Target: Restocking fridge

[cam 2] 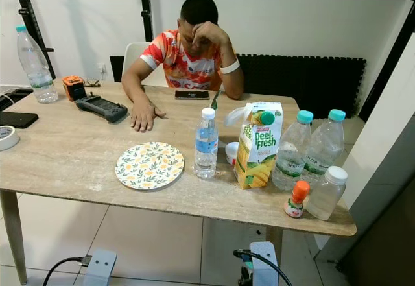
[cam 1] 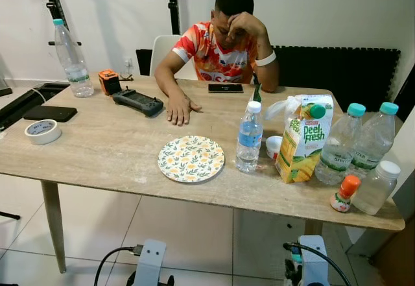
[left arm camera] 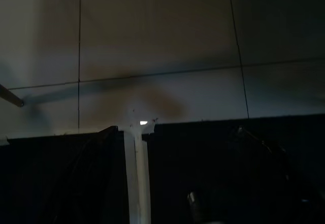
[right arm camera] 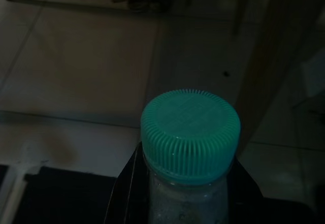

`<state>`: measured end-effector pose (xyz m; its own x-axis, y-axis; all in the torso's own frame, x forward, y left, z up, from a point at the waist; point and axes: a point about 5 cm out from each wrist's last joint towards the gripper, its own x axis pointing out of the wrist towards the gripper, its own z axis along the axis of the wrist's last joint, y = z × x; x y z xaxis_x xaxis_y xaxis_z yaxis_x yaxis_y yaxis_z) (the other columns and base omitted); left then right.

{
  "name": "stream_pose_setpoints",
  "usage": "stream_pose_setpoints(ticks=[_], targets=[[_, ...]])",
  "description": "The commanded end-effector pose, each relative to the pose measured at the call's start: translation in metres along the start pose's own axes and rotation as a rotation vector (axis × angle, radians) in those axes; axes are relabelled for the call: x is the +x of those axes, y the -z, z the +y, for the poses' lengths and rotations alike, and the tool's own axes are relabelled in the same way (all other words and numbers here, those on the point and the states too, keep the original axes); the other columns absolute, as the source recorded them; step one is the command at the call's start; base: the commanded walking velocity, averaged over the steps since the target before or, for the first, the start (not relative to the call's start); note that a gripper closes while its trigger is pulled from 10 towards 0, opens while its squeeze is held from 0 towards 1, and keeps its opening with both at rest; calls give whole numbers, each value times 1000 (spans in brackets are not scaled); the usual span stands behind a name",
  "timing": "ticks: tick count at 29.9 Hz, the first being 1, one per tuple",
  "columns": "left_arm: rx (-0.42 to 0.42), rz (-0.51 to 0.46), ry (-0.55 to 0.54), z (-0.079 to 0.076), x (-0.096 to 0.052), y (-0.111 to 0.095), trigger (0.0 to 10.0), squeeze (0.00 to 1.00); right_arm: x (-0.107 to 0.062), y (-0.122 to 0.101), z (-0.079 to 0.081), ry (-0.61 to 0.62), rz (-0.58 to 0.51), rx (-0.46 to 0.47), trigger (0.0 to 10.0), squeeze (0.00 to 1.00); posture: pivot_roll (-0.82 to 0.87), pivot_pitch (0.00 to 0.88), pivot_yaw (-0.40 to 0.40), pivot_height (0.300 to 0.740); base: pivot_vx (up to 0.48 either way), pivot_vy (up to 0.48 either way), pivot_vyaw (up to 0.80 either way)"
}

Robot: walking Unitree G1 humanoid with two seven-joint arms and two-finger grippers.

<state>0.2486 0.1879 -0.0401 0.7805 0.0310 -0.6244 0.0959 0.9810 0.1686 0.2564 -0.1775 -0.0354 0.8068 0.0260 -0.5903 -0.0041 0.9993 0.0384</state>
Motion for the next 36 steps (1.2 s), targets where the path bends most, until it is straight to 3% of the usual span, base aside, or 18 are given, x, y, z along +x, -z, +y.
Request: stream_pose_setpoints(ticks=[1,15,26,36], targets=[[18,23,-5,5,-2,7,10000,0,-3,11,0,-39,40,30,10000,0,-4,52,-4,740,0,0,0],[75,60,23,6,-3,12,10000,0,-3,17,4,-39,72,-16,10000,0,-3,20,12,740,0,0,0],[57,77,28,7,-2,13,10000,0,-6,25,-6,-6,134,-53,10000,0,-1,40,-3,740,0,0,0],[29,84,24,3,-3,16,10000,0,-8,31,-5,-20,183,-97,10000,0,-1,51,-30,740,0,0,0]])
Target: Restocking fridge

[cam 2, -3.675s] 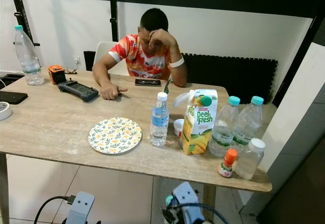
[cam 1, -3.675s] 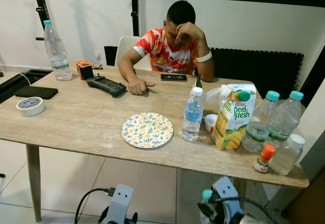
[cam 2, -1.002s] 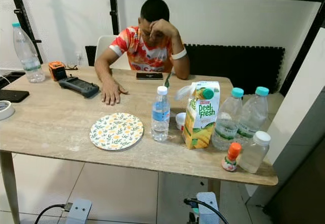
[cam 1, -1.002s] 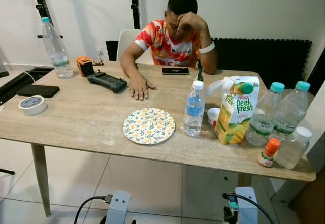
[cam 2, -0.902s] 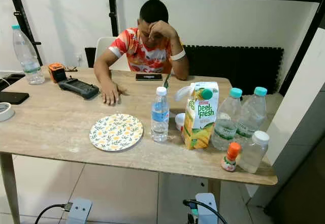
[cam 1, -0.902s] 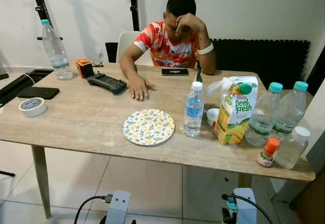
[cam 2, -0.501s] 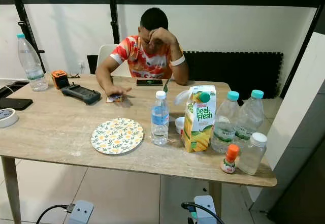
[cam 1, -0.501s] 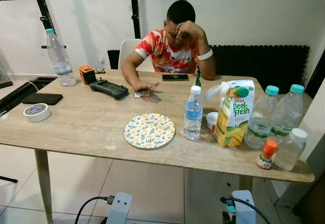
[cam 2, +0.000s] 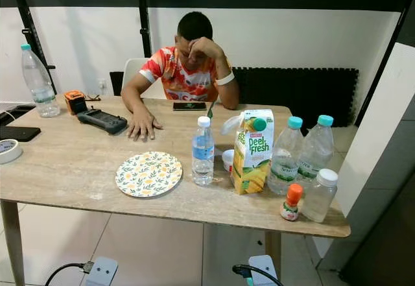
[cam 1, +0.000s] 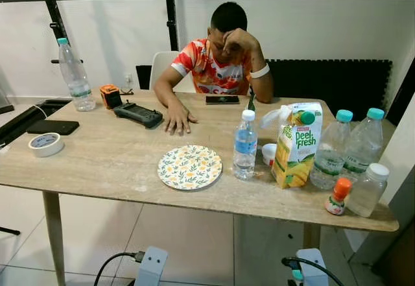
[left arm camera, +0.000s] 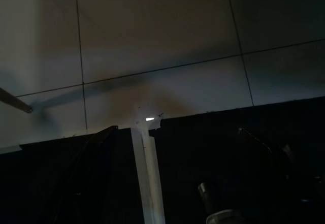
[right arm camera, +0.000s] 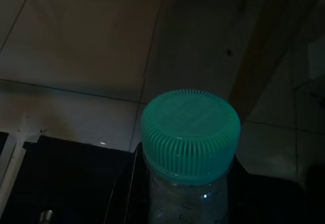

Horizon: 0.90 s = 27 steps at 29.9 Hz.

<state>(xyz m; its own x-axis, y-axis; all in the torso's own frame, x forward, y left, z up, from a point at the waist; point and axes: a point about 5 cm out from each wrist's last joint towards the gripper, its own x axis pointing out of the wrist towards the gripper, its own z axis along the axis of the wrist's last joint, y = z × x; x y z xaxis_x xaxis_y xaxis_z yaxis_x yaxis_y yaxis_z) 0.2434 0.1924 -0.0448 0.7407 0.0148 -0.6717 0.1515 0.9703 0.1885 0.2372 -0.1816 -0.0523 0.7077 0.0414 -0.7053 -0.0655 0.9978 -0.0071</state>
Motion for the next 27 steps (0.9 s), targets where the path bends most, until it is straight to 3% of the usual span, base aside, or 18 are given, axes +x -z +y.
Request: stream_pose_setpoints(ticks=[1,13,27], targets=[[-26,27,-5,0,-2,9,10000,0,-1,8,0,-3,35,-18,10000,0,3,50,-32,740,0,0,0],[-30,40,2,0,-3,13,10000,0,-2,13,1,7,56,6,10000,0,-3,54,-32,740,0,0,0],[13,46,23,-4,-2,13,10000,0,-4,17,-8,19,73,11,10000,0,-22,61,-18,740,0,0,-765]])
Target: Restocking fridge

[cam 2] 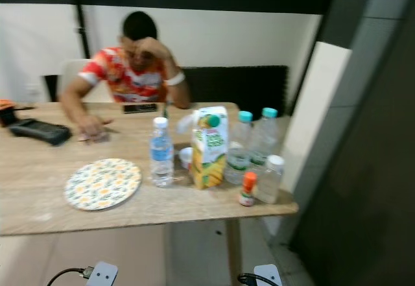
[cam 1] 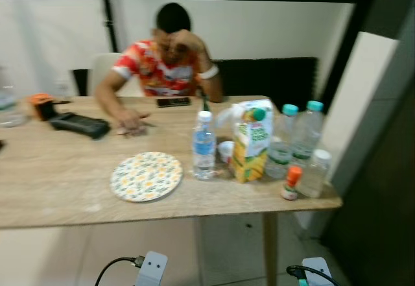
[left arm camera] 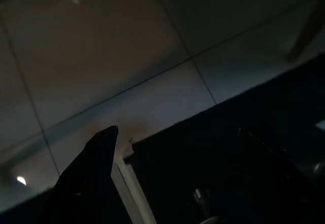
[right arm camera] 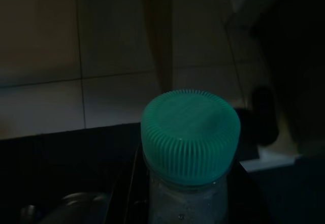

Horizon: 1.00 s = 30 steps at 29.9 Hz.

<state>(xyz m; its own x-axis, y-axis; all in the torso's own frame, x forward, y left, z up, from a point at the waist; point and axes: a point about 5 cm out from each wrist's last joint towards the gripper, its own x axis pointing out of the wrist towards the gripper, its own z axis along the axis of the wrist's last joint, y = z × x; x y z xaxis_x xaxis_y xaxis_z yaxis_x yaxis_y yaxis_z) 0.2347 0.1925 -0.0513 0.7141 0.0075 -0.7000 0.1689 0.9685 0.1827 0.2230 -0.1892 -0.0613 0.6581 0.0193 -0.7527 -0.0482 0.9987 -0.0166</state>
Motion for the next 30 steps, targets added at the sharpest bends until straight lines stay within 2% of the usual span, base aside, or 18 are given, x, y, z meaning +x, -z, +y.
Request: stream_pose_setpoints(ticks=[1,9,13,21,27,30], targets=[[5,10,7,-2,0,2,10000,0,0,-1,-1,-2,3,6,10000,0,-18,59,-21,740,0,0,-800],[6,12,12,-2,0,3,10000,0,0,-1,-1,-5,6,15,10000,0,-20,59,-19,740,0,0,-800],[17,4,12,-1,-1,2,10000,0,-1,6,0,-22,44,3,10000,0,-21,60,-18,740,0,0,0],[18,3,21,-3,0,2,10000,0,-2,9,-3,-4,49,23,10000,0,-26,52,-12,740,0,0,0],[26,-18,23,0,1,-4,10000,0,-1,4,-1,11,5,85,10000,0,-8,48,29,740,0,0,0],[9,-36,21,2,1,-7,10000,0,0,1,3,-7,-4,79,10000,0,-1,46,38,740,0,0,0]])
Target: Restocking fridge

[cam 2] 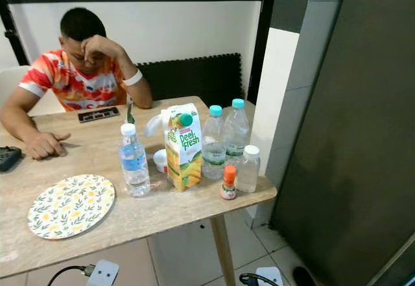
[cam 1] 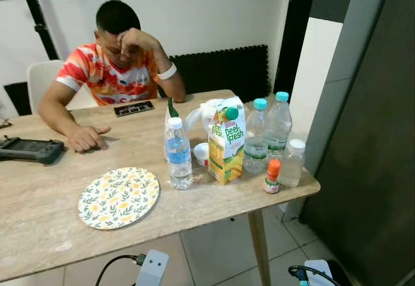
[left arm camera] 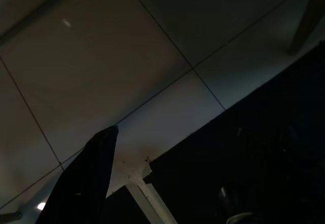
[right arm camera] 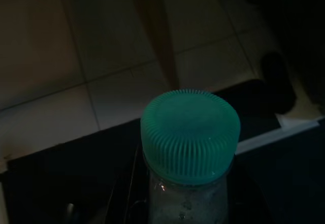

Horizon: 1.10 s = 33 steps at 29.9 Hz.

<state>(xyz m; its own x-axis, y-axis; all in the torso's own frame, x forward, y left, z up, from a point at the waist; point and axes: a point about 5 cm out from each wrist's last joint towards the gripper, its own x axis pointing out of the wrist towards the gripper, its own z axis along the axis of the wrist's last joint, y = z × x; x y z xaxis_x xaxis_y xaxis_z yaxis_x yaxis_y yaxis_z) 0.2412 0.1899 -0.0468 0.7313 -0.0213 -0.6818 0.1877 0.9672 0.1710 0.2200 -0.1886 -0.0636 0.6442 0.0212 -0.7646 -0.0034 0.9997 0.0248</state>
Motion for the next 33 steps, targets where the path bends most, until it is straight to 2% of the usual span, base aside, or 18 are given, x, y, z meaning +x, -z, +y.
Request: stream_pose_setpoints(ticks=[1,10,21,33], targets=[[-10,-9,-6,5,-1,0,10000,0,1,-3,5,-15,-23,7,10000,0,1,47,39,740,0,0,0],[-53,-3,-14,8,-1,1,10000,0,1,-5,5,-17,-22,-3,10000,0,-1,51,28,740,0,-89,0],[-59,-5,0,4,-1,2,10000,0,0,-4,0,-14,-17,-14,10000,0,-20,57,14,740,0,-345,0],[-57,-7,8,3,-1,2,10000,0,1,-6,2,-22,-19,-24,10000,0,-24,54,10,740,0,-343,0]])
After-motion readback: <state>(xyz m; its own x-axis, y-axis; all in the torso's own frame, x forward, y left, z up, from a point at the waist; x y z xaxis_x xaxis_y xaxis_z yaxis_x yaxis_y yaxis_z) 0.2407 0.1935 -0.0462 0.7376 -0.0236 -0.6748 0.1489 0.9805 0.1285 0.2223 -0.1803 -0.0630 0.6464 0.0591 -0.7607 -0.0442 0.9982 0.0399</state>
